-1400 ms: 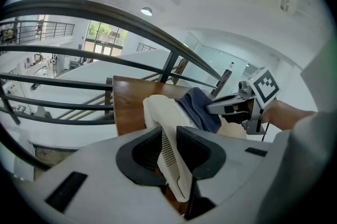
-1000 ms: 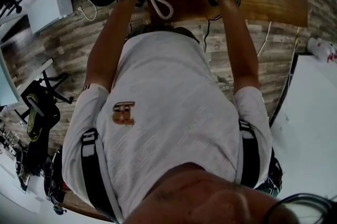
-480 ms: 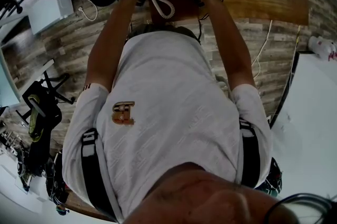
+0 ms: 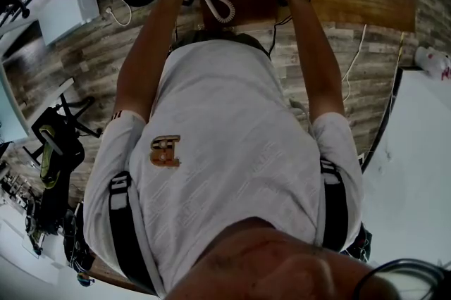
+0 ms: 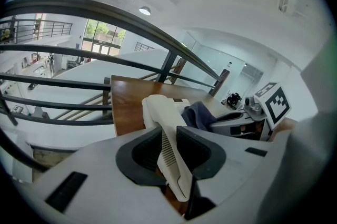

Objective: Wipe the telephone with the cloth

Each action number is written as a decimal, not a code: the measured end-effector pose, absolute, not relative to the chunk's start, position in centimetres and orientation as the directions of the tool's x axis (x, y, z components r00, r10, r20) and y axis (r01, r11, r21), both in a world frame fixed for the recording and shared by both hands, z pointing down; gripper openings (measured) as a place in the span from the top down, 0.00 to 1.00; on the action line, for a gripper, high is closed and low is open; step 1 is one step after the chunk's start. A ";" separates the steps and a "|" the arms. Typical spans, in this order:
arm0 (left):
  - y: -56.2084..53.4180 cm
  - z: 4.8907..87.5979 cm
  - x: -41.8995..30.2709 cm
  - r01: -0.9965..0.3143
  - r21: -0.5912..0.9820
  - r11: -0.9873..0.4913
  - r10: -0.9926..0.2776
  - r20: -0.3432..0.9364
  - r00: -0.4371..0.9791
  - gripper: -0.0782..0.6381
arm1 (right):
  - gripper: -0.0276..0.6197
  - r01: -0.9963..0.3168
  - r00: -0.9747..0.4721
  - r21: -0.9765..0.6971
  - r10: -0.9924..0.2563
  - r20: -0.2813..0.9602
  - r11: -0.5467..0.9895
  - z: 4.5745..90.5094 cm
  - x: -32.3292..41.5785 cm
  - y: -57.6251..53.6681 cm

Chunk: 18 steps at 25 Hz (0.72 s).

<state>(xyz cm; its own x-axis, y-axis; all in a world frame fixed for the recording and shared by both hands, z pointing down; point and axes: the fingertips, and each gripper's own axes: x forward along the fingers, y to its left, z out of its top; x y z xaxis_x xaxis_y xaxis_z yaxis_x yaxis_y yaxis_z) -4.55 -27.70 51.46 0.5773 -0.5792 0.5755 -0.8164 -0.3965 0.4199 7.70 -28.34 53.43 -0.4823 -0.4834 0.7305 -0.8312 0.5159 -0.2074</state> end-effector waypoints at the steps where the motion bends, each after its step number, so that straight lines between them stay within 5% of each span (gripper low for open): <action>1: -27.7 51.5 -4.6 -0.816 0.420 -0.397 -0.579 0.576 0.577 0.76 | 0.86 -0.839 -0.470 -0.200 -0.491 0.733 0.506 53.5 8.4 -28.4; 9: -27.7 51.6 -4.6 -0.814 0.420 -0.403 -0.576 0.575 0.581 0.76 | 0.86 -0.865 -0.441 -0.173 -0.549 0.710 0.471 52.5 12.4 -27.6; 18: -27.7 51.5 -4.7 -0.810 0.428 -0.401 -0.579 0.567 0.586 0.76 | 0.86 -0.789 -0.592 -0.273 -0.563 0.577 0.550 46.3 6.4 -23.5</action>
